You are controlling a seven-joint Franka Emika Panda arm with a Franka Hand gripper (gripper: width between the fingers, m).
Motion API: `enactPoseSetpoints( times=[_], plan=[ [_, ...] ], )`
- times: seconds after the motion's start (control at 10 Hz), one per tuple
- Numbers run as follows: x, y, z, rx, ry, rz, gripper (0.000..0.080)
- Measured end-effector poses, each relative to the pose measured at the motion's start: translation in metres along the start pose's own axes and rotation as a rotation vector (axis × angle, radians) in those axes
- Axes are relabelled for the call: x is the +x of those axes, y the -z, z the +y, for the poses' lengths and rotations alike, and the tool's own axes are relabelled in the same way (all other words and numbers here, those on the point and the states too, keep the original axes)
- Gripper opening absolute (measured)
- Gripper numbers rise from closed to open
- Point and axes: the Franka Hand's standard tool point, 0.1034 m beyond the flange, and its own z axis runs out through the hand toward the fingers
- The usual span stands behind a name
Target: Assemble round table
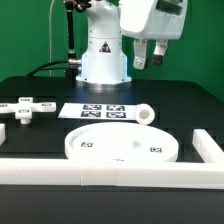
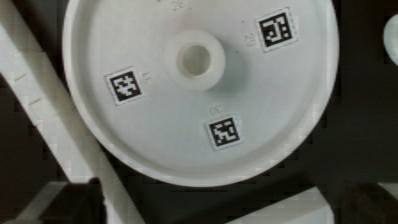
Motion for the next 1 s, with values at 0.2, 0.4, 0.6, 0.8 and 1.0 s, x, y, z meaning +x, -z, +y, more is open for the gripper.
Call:
enactPoseSetpoints(
  times=[0.2, 0.4, 0.6, 0.8, 1.0],
  plan=[
    [0.000, 0.000, 0.000, -0.006, 0.012, -0.007, 0.0650],
    [0.000, 0.000, 0.000, -0.004, 0.010, -0.006, 0.0650],
    [0.000, -0.001, -0.001, -0.003, 0.011, -0.007, 0.0650],
    [-0.001, -0.010, 0.003, -0.029, 0.103, 0.026, 0.0650],
    [-0.009, -0.046, 0.006, -0.032, 0.184, 0.060, 0.0650]
  ],
)
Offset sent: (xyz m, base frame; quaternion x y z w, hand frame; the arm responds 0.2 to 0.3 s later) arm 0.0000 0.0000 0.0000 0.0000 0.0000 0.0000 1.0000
